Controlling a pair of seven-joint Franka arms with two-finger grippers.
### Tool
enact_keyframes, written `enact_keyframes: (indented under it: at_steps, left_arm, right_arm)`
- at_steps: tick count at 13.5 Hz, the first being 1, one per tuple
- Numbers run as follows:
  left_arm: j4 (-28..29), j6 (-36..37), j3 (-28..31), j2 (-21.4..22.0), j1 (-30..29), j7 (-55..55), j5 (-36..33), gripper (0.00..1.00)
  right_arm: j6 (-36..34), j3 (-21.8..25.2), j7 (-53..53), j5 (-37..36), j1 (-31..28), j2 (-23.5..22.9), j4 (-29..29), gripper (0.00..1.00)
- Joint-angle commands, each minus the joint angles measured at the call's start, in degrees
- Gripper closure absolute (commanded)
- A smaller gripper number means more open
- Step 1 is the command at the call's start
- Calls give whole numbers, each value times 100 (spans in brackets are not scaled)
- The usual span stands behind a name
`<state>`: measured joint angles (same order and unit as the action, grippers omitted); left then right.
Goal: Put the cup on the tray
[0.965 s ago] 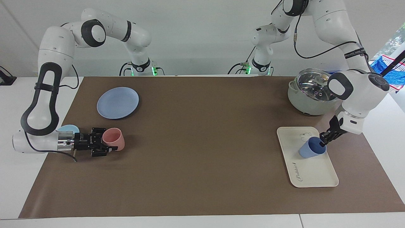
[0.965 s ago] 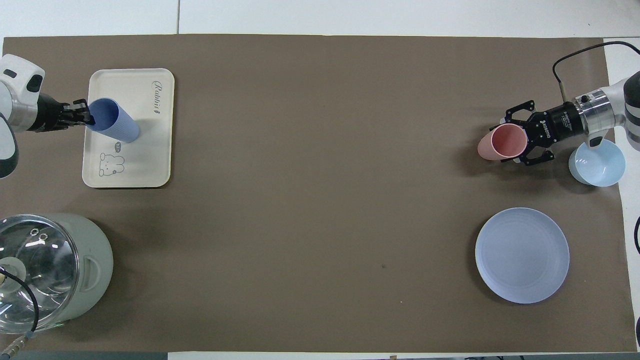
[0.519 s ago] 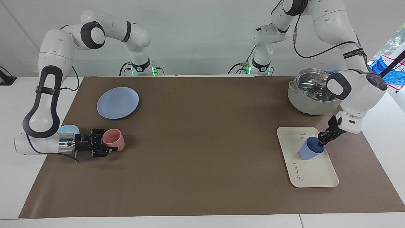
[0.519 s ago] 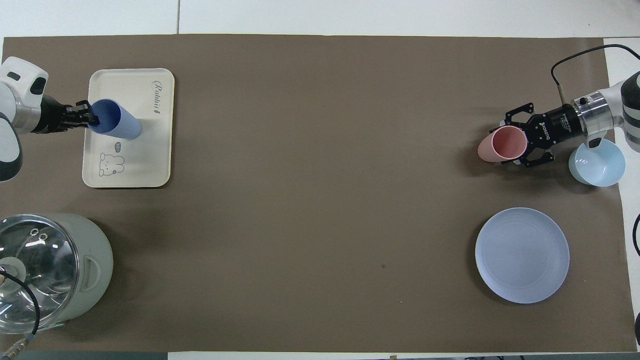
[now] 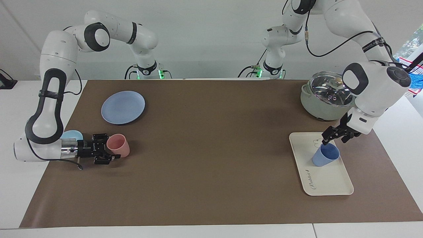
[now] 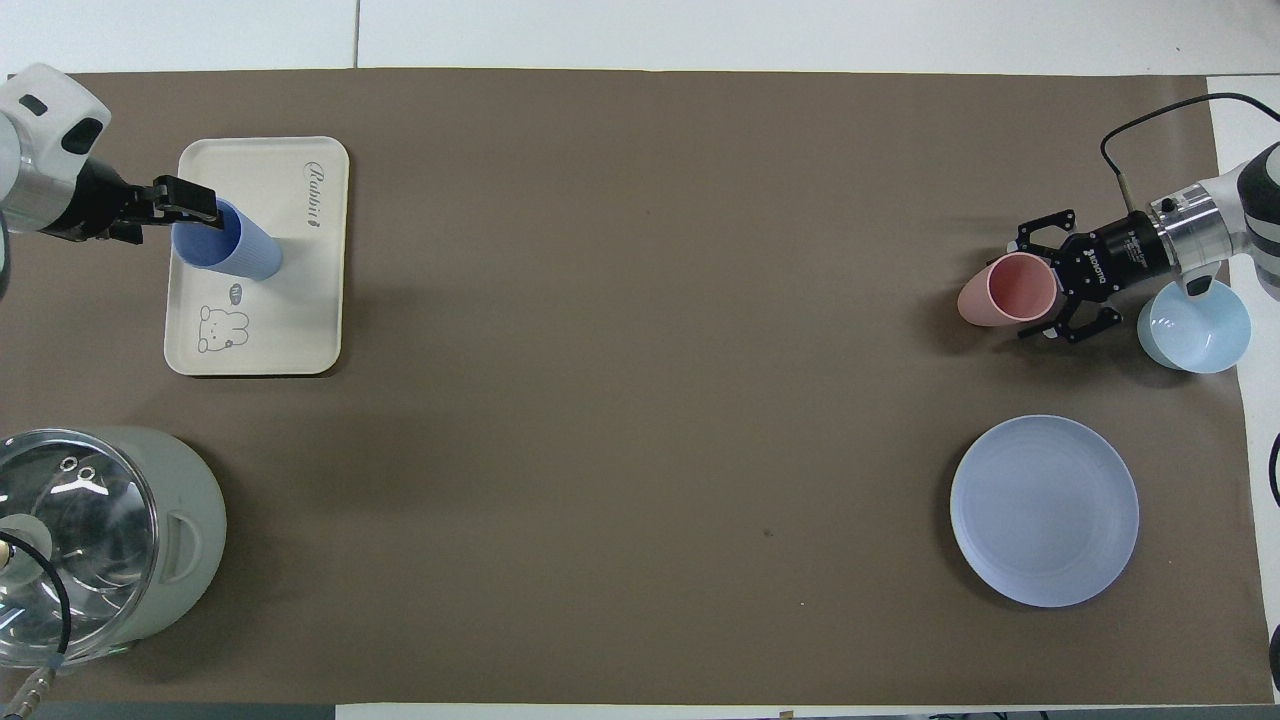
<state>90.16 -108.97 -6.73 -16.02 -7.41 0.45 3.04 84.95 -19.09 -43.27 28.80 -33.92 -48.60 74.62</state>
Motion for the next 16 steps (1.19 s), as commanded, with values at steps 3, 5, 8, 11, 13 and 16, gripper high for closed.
enact_keyframes:
  at_steps: [3, 5, 8, 11, 13, 16]
  left_arm:
    - [-377, 1447, 22, 721, -33, 227, -15, 0]
    - [-289, 1869, 66, 1126, -42, 586, 108, 0]
    - [385, 1898, 58, 1706, 55, 649, 179, 0]
    - [432, 1967, 942, 1761, 1343, 658, 136, 0]
    - [231, 2239, 884, 1691, 1400, 693, -118, 0]
    - [80, 2415, 813, 1734, 1400, 737, -172, 0]
  right_arm:
    - [-84, -77, 99, -339, -36, 404, -132, 0]
    - [-145, -86, 169, -489, -36, 649, -124, 0]
    - [-154, -103, 608, -1049, 43, 1307, -124, 0]
    - [-146, -103, 1415, -2015, 306, 2176, -1, 0]
    - [-207, -103, 1777, -2395, 535, 2705, 131, 0]
    - [-488, -103, 2373, -2563, 544, 3337, 437, 0]
